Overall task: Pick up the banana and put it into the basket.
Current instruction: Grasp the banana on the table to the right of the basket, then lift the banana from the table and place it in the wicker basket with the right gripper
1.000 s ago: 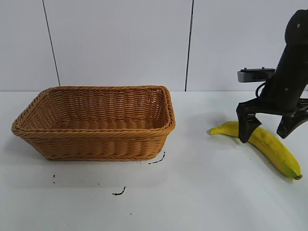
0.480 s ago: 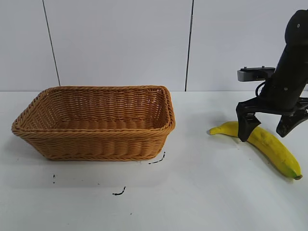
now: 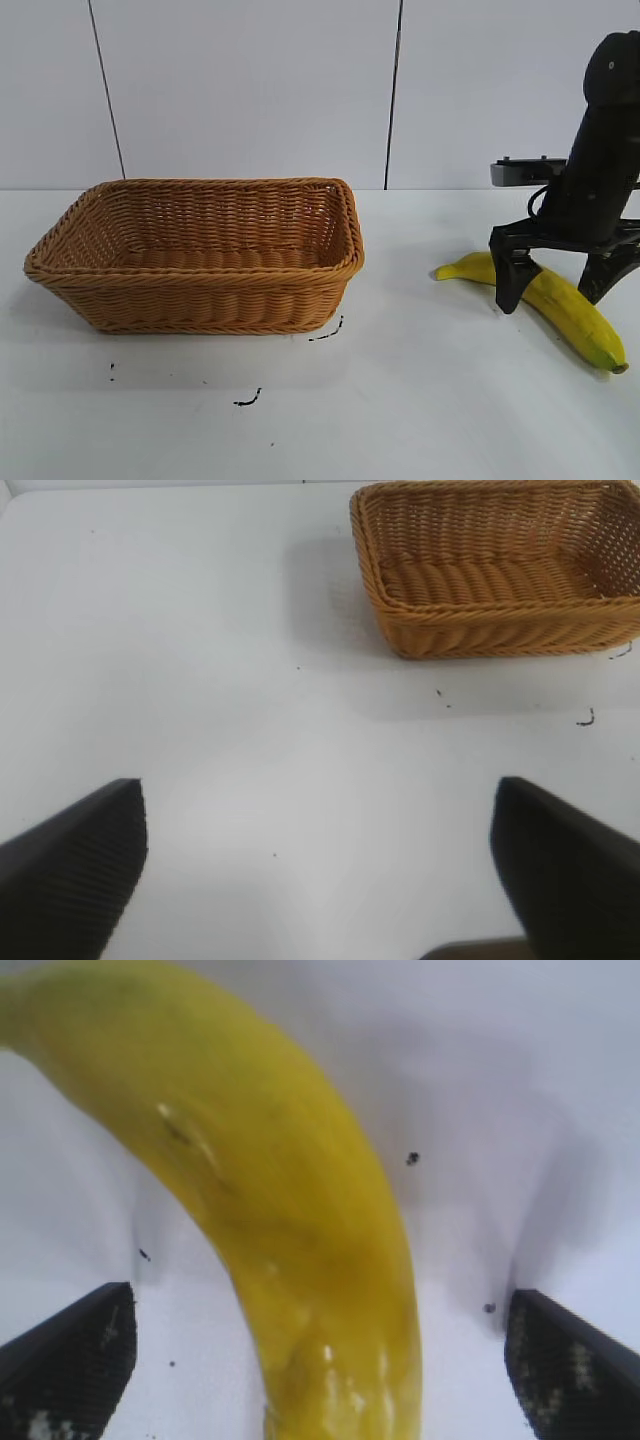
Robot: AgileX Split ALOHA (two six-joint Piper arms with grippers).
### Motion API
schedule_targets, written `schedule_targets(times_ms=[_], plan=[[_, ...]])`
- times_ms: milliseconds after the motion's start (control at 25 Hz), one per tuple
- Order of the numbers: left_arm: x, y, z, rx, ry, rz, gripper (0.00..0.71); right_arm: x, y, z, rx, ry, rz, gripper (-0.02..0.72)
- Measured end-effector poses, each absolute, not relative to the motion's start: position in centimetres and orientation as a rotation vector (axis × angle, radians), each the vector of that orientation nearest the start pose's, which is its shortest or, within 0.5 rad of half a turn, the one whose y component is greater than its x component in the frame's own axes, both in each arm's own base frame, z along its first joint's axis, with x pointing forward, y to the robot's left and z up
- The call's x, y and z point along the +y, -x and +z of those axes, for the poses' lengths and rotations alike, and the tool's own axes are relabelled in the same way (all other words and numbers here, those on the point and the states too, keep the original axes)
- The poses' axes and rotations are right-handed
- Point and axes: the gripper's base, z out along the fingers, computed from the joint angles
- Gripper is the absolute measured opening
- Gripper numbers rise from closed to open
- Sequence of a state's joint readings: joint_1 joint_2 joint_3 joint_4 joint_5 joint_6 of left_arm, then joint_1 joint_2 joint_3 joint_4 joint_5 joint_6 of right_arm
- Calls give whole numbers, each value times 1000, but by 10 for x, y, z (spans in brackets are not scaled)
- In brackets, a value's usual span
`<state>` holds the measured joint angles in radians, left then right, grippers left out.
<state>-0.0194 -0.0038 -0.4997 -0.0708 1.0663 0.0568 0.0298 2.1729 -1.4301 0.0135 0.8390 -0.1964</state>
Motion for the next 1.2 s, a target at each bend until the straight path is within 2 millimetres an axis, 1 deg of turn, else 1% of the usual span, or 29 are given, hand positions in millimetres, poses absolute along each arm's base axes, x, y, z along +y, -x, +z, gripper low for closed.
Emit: schedule_targets(times_ms=[200, 280, 360, 480, 600, 760, 880, 1040, 1120, 1200], plan=[[-6, 6, 277, 2043, -82, -61, 693, 12, -409, 109, 3058, 342, -8, 293], [-6, 6, 277, 2043, -82, -61, 693, 12, -408, 115, 3064, 343, -7, 293], [-6, 6, 277, 2043, -82, -61, 693, 12, -406, 129, 3049, 341, -9, 293], [-6, 6, 277, 2043, -82, -61, 693, 12, -400, 167, 2990, 335, -16, 293], [-6, 6, 277, 2043, -82, -61, 693, 12, -391, 204, 2932, 328, -23, 293], [-6, 6, 277, 2043, -82, -61, 693, 11, -378, 246, 2851, 319, -32, 293], [-6, 6, 277, 2043, -82, -61, 693, 11, -368, 265, 2827, 316, -35, 293], [-6, 6, 277, 2043, -82, -61, 693, 12, -365, 273, 2829, 308, -12, 293], [-6, 6, 277, 2043, -82, -61, 693, 17, -365, 277, 2825, 329, -13, 293], [-6, 6, 277, 2043, -82, -61, 693, 29, -368, 285, 2799, 372, -13, 293]])
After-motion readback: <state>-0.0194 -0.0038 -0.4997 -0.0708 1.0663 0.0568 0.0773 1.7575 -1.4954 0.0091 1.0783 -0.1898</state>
